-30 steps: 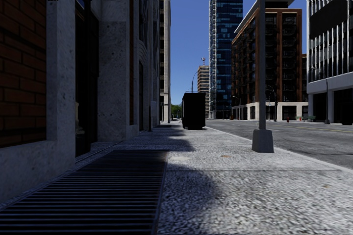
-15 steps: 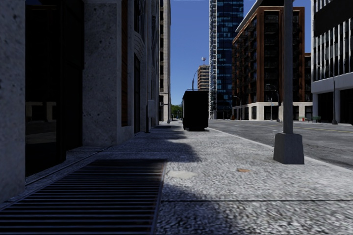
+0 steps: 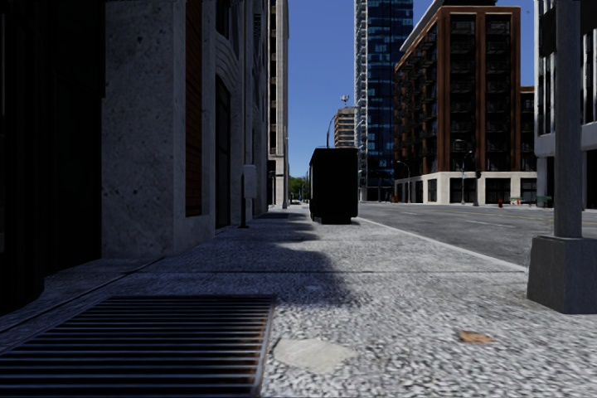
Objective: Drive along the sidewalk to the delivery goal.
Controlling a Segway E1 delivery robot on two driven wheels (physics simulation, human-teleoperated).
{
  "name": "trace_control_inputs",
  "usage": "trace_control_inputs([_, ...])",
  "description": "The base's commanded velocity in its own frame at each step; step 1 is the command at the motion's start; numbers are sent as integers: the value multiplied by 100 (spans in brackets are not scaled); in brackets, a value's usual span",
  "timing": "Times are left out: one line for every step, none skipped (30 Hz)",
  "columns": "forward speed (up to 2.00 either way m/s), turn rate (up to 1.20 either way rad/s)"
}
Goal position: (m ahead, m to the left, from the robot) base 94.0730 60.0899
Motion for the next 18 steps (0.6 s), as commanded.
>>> trace_control_inputs([200,0])
trace_control_inputs([200,0])
trace_control_inputs([200,0])
trace_control_inputs([200,0])
trace_control_inputs([200,0])
trace_control_inputs([200,0])
trace_control_inputs([200,0])
trace_control_inputs([200,0])
trace_control_inputs([200,0])
trace_control_inputs([200,0])
trace_control_inputs([200,0])
trace_control_inputs([200,0])
trace_control_inputs([200,0])
trace_control_inputs([200,0])
trace_control_inputs([200,0])
trace_control_inputs([200,0])
trace_control_inputs([200,0])
trace_control_inputs([200,0])
